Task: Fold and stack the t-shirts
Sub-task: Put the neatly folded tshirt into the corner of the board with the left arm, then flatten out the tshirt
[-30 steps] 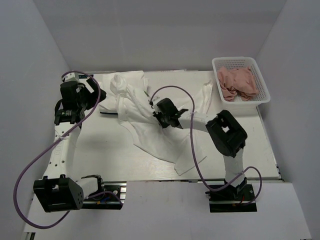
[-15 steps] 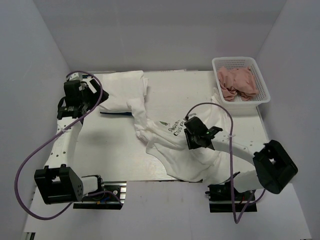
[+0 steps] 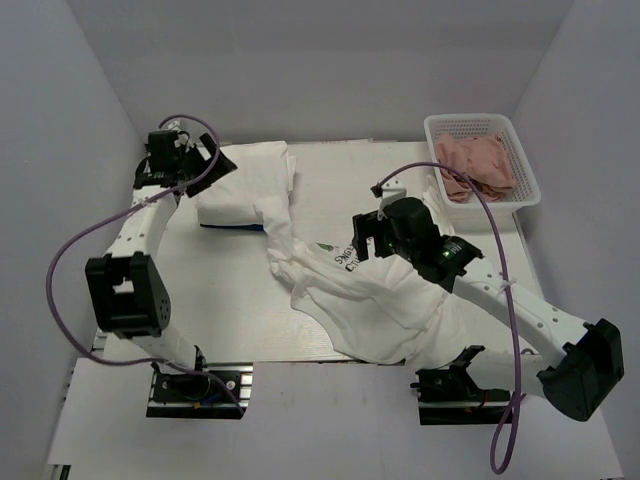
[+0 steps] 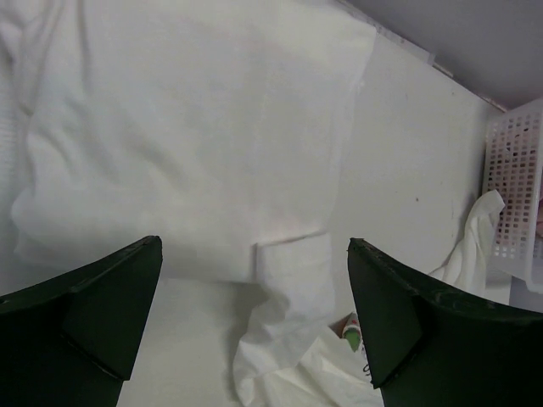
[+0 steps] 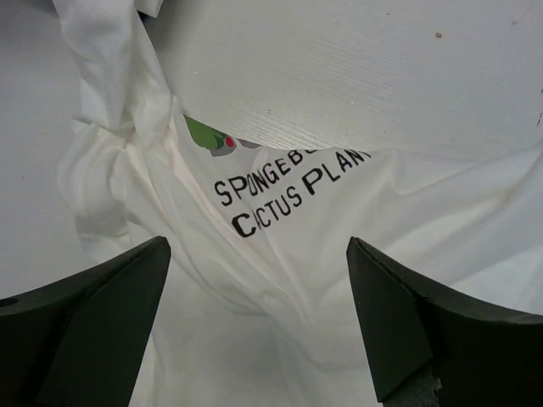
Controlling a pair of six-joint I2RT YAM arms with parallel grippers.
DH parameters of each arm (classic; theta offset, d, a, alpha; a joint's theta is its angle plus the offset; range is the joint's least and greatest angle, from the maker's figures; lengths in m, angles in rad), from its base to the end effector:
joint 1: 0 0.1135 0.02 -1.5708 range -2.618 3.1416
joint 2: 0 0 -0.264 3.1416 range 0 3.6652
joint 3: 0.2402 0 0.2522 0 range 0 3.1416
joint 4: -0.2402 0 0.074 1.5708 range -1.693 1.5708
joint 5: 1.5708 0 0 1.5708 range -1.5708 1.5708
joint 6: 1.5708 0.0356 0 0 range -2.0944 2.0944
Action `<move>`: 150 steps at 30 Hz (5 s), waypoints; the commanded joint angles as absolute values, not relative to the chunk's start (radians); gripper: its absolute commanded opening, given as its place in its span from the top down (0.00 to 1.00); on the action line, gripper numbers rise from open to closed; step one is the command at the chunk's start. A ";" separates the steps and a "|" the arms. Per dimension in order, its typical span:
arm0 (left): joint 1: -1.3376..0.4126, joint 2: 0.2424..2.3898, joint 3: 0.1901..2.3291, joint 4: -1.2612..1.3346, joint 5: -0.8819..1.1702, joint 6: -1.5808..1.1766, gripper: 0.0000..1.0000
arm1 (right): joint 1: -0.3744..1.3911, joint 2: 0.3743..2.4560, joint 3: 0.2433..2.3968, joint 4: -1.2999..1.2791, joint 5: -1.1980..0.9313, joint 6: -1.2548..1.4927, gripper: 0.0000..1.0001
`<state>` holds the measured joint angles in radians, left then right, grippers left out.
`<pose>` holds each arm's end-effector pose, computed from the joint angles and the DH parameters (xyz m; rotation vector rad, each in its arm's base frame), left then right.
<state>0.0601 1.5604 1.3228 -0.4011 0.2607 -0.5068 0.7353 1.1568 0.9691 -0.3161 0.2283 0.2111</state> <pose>0.3564 0.0123 0.3135 -0.4828 2.1838 -0.5339 0.1988 0.1690 0.3160 -0.4017 2.0394 0.3466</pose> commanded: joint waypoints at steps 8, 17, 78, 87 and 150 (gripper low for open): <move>-0.043 2.047 1.744 -0.546 0.304 -0.442 0.00 | 0.709 1.230 0.996 -0.324 0.252 0.219 0.10; -0.078 2.373 2.081 -0.938 -0.260 -0.388 0.00 | 0.683 1.256 1.017 -0.342 0.278 0.224 0.10; -0.139 1.614 1.406 -0.630 0.385 -0.339 0.00 | 0.577 1.097 0.819 -0.414 0.494 0.524 0.10; -0.305 1.601 1.098 -0.611 0.365 -0.434 0.00 | 0.525 1.052 0.687 -0.601 0.450 0.673 0.10; -0.457 1.856 1.219 -0.471 0.407 -0.500 0.00 | 0.406 1.742 1.216 -0.379 0.229 0.273 0.10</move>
<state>-0.4610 1.8156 1.1713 -0.4961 0.3916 -0.4961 0.4194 1.7092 1.1400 -0.3599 0.2745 0.3096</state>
